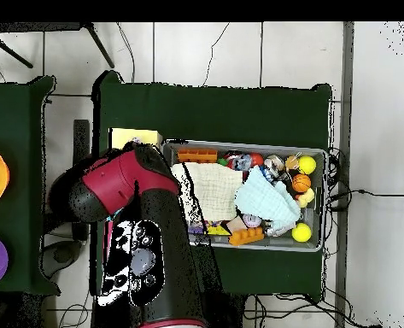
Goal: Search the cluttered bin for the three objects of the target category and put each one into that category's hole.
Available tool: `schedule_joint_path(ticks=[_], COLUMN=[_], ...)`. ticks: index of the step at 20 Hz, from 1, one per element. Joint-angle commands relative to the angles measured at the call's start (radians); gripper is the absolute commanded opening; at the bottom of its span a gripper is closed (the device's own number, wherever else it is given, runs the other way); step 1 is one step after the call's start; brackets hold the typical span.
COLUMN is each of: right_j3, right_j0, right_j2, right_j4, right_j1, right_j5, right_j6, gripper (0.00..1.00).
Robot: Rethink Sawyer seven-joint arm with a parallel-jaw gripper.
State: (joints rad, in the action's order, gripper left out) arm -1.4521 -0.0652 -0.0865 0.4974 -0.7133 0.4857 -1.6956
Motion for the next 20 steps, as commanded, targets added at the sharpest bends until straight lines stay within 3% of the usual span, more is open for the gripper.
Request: schedule_joint_path(ticks=[1,20], right_j3=[0.018,0.033], right_j0=[0.020,-0.013], right_j2=[-0.008,0.025], right_j4=[0.024,0.036], right_j1=[0.075,0.124], right_j5=[0.052,-0.013], right_j6=[-0.042,-0.097], gripper=[0.00,0.00])
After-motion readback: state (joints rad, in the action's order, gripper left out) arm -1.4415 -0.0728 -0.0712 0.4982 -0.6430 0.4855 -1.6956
